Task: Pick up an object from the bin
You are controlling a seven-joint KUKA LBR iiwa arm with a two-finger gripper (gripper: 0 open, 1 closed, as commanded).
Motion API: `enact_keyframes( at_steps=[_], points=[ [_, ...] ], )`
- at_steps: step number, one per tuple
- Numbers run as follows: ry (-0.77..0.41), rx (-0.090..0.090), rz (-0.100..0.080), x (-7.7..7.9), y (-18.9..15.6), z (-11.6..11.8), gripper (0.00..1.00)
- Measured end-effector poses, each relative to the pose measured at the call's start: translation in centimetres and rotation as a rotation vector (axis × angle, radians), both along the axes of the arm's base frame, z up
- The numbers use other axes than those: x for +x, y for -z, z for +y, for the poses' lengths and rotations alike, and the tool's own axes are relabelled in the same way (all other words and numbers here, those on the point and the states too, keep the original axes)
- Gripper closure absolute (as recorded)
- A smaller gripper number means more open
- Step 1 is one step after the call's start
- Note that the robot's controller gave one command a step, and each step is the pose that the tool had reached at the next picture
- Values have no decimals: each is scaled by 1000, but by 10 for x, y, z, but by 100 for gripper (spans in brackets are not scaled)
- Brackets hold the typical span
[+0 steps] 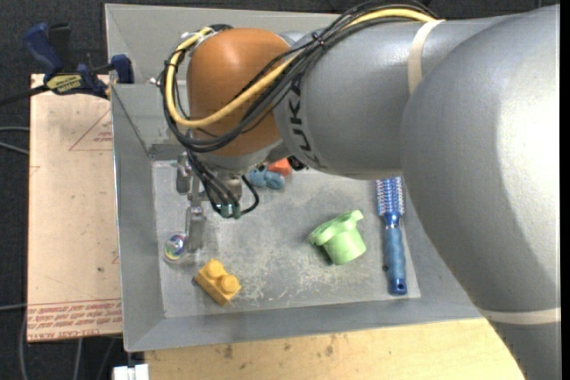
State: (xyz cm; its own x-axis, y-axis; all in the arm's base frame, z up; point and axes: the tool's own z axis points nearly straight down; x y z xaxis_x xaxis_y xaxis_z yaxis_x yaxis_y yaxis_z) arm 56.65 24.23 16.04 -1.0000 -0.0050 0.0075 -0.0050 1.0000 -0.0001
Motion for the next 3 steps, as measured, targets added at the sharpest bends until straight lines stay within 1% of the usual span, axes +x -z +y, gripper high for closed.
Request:
enact_keyframes(
  at_steps=[1,2,3],
  points=[
    [-128,0,-2,-44,39,-18,0],
    [-237,2,-12,-74,92,-66,0],
    [-239,3,-8,-74,90,-64,100]
  ],
)
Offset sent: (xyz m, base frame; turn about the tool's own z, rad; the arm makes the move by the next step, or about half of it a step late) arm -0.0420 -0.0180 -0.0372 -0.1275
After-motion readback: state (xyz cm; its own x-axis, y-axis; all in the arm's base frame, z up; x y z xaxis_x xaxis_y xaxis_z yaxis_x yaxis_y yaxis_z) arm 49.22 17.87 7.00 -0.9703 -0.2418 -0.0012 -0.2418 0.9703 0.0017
